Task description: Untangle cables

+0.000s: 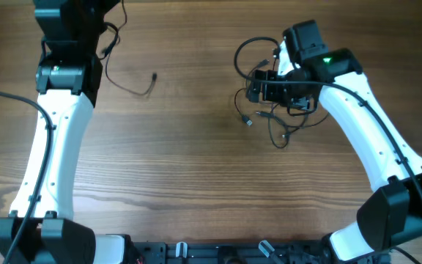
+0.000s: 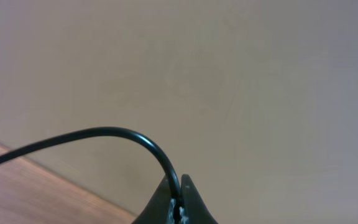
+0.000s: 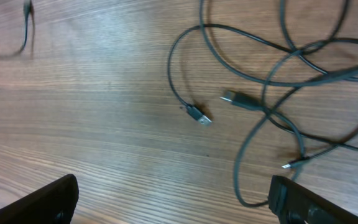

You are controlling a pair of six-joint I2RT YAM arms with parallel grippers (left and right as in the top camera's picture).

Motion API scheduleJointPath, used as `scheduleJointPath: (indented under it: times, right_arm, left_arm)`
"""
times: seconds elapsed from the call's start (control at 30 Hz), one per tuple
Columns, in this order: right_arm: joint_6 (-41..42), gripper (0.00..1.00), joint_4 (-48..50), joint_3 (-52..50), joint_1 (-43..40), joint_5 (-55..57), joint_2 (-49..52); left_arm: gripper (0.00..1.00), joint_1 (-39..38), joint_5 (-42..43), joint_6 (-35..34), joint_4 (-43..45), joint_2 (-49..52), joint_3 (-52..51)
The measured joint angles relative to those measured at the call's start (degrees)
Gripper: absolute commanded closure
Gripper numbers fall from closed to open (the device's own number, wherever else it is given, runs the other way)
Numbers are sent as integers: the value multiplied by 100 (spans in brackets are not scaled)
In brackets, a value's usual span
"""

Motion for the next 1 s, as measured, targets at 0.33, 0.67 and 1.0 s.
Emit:
scheduleJointPath:
  times: [0.33, 0.67, 1.0]
  right_arm:
    - [2, 0, -170, 0, 258, -44, 0]
    - [0, 0, -363, 0, 258, -151, 0]
    - [0, 0, -391, 0, 258, -299, 0]
  left_arm:
    - [96, 74, 280, 494, 1215, 1657, -4]
    - [2, 2618, -1200, 2516, -149, 2129, 17]
    - [0, 1683, -597, 1451, -2393, 2592, 39]
